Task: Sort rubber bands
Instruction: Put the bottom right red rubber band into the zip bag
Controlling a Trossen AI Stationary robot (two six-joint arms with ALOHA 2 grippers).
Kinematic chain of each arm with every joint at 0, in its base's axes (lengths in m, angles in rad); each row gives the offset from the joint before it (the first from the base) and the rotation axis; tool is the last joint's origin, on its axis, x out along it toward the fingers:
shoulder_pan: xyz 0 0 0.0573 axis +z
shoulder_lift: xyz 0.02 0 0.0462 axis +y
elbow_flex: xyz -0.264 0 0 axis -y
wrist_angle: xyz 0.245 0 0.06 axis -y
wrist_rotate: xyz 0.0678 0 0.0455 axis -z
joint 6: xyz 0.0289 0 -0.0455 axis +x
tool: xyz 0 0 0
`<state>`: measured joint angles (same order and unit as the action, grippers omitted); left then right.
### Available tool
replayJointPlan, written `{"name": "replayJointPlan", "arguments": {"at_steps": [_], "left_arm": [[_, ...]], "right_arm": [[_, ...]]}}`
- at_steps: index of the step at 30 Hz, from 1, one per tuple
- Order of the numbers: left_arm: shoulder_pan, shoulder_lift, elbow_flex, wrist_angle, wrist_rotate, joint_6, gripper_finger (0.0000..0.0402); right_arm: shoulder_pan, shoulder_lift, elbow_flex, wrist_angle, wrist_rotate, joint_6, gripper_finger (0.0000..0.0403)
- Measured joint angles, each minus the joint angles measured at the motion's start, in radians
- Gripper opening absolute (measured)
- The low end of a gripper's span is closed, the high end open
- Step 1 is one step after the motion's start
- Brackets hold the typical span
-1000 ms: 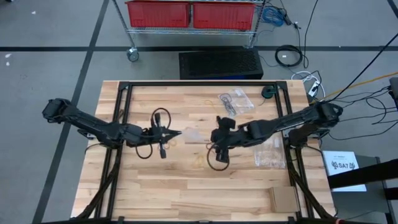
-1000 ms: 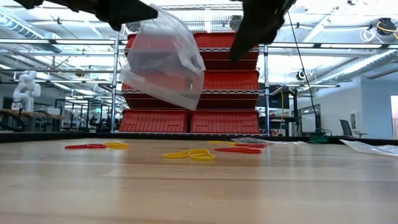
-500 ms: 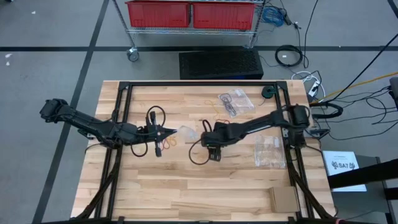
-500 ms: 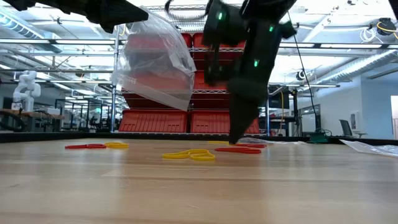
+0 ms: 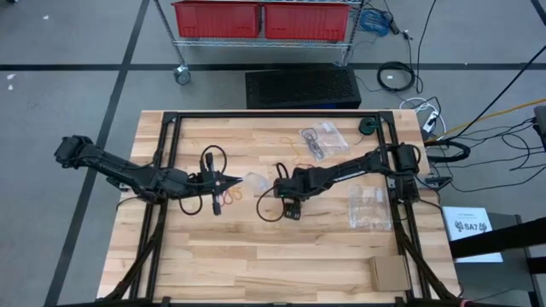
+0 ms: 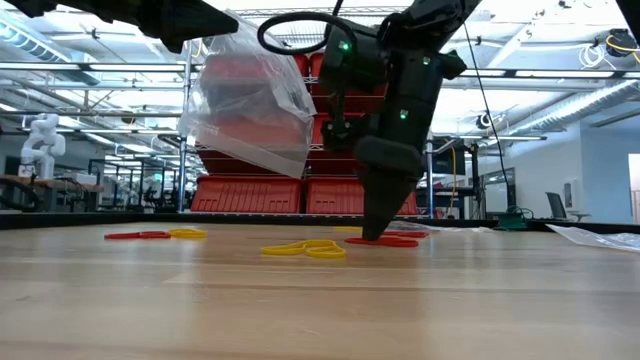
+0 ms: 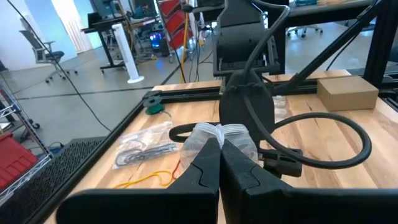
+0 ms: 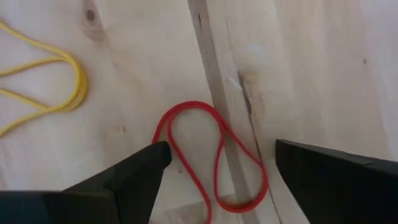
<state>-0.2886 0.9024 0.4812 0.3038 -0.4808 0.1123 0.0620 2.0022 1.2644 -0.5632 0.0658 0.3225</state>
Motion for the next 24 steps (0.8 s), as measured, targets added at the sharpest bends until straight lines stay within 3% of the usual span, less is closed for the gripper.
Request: {"name": "replayJointPlan", "arguments": {"at_steps": [5, 13, 18, 24], "left_arm": [[0.0, 0.0, 0.0, 0.0, 0.0, 0.0, 0.0], [0.0, 0.0, 0.0, 0.0, 0.0, 0.0, 0.0], [0.0, 0.0, 0.0, 0.0, 0.0, 0.0, 0.0], [0.0, 0.0, 0.0, 0.0, 0.0, 0.0, 0.0]], "right_arm": [[0.004, 0.01, 0.0, 0.003, 0.018, 0.012, 0.0211], [-0.013, 0.06, 0.002, 0.048, 0.026, -0.036, 0.0017], [0.006, 0.035, -0.001, 0.044, 0.041, -0.037, 0.0007], [0.059, -0.119, -0.015, 0.007, 0.012, 0.004, 0.0001]]}}
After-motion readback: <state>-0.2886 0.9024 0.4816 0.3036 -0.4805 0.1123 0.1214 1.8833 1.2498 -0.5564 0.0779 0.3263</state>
